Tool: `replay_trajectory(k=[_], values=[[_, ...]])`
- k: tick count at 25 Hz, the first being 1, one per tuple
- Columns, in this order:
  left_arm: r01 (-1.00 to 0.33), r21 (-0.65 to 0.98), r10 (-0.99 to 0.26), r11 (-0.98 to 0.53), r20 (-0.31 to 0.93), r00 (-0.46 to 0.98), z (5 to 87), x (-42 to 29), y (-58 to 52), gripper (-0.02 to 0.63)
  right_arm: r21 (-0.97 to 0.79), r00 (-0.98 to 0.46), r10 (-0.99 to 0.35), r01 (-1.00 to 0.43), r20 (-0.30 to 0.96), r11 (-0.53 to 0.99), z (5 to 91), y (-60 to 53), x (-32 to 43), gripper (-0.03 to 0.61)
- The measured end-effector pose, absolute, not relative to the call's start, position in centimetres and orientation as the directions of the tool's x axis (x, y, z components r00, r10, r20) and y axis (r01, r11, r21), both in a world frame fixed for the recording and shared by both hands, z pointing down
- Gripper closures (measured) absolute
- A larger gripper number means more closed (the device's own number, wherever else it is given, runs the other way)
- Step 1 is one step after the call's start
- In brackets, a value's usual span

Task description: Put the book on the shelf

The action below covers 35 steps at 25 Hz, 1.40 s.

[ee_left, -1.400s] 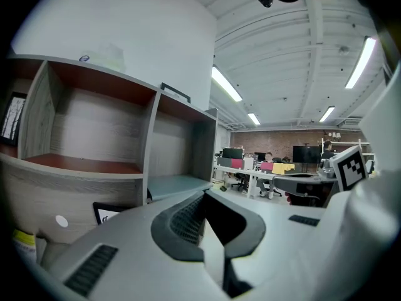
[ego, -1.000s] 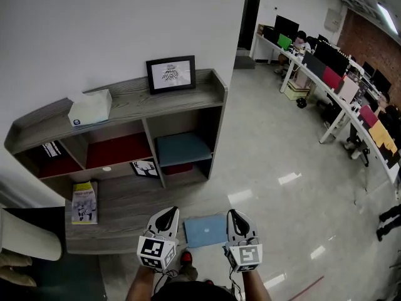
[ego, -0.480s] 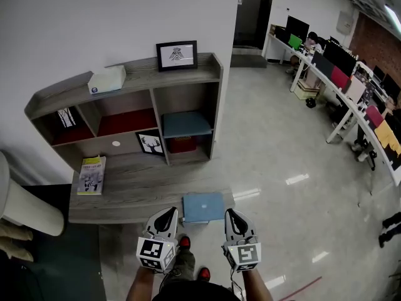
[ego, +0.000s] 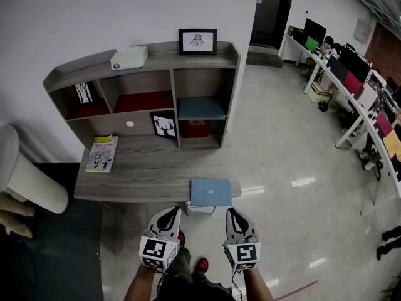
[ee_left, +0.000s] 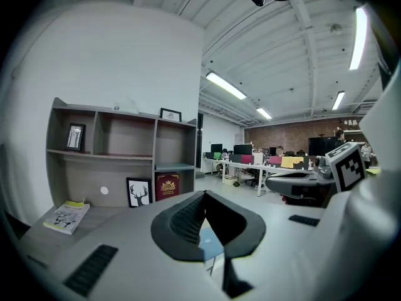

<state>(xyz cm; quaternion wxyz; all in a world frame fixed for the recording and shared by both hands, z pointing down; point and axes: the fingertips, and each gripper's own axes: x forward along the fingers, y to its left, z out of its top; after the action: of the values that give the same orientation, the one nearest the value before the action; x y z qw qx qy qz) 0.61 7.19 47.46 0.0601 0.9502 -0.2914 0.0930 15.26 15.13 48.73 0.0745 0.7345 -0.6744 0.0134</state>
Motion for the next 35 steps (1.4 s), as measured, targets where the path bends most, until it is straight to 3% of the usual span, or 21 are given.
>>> replay_trajectory(k=[7, 29, 35], values=[[-0.585, 0.065, -0.549, -0.808, 0.275, 0.789, 51.3, -0.7, 5.4, 0.607, 0.15, 0.075, -0.978, -0.988, 0.197, -0.045, 52.5, 12.7, 13.8, 0.543], [-0.532, 0.171, -0.408, -0.829, 0.466, 0.785, 70.6, 2.5, 1.1, 0.607, 0.162, 0.105, -0.896, -0.986, 0.432, -0.038, 72.1, 8.4, 15.5, 0.543], [-0.533, 0.19, -0.394, -0.825, 0.484, 0.782, 73.0, 2.6, 1.2, 0.607, 0.38, 0.154, -0.866, -0.924, 0.476, 0.045, 74.7, 7.7, 15.5, 0.541]])
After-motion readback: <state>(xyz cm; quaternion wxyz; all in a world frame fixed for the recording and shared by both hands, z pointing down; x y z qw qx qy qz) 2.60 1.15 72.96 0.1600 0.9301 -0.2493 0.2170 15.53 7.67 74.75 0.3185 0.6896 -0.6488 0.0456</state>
